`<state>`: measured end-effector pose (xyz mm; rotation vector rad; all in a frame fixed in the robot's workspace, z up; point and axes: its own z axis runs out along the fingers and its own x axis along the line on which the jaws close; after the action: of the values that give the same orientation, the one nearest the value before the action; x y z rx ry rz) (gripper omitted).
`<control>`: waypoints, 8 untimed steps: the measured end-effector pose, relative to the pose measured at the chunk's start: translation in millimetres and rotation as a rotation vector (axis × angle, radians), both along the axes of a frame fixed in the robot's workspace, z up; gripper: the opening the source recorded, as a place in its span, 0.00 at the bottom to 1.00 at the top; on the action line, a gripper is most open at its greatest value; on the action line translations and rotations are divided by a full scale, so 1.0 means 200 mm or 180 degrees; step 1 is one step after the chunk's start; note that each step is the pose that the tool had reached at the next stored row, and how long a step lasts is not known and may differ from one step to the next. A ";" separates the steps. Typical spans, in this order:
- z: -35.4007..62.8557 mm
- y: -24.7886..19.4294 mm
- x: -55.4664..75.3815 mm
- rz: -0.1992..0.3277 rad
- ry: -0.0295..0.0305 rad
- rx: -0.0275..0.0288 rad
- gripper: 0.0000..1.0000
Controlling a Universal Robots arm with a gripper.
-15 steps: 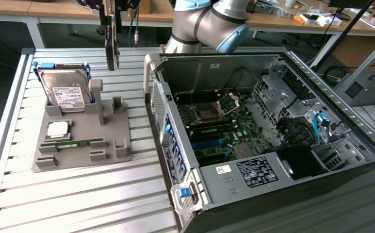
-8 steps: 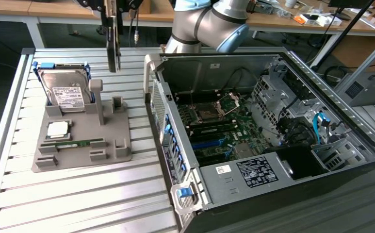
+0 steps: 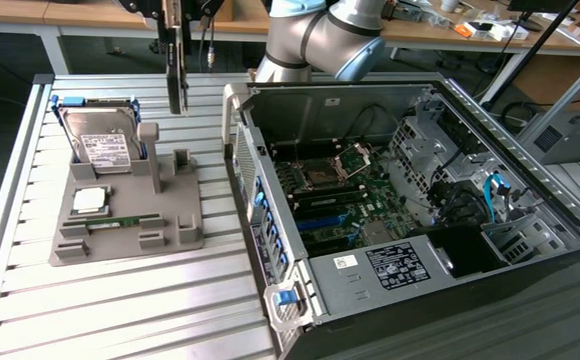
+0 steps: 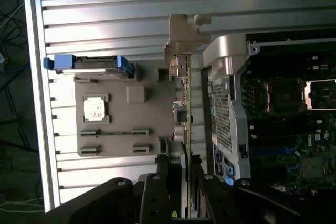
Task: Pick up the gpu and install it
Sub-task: 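Pick up the gpu and move the gpu toward the slot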
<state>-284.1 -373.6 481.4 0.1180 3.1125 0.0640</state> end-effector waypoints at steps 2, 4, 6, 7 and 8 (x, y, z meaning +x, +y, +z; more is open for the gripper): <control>0.000 -0.002 0.00 0.0000 0.0000 0.0000 0.27; 0.000 -0.004 0.00 0.0000 0.0000 0.0000 0.27; 0.000 -0.007 0.00 0.0000 0.0000 0.0000 0.27; -0.001 -0.007 0.00 0.0000 0.0000 0.0000 0.27; -0.001 -0.008 0.01 0.0000 0.0000 0.0000 0.27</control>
<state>-283.0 -375.3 481.3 0.1179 3.1125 0.0639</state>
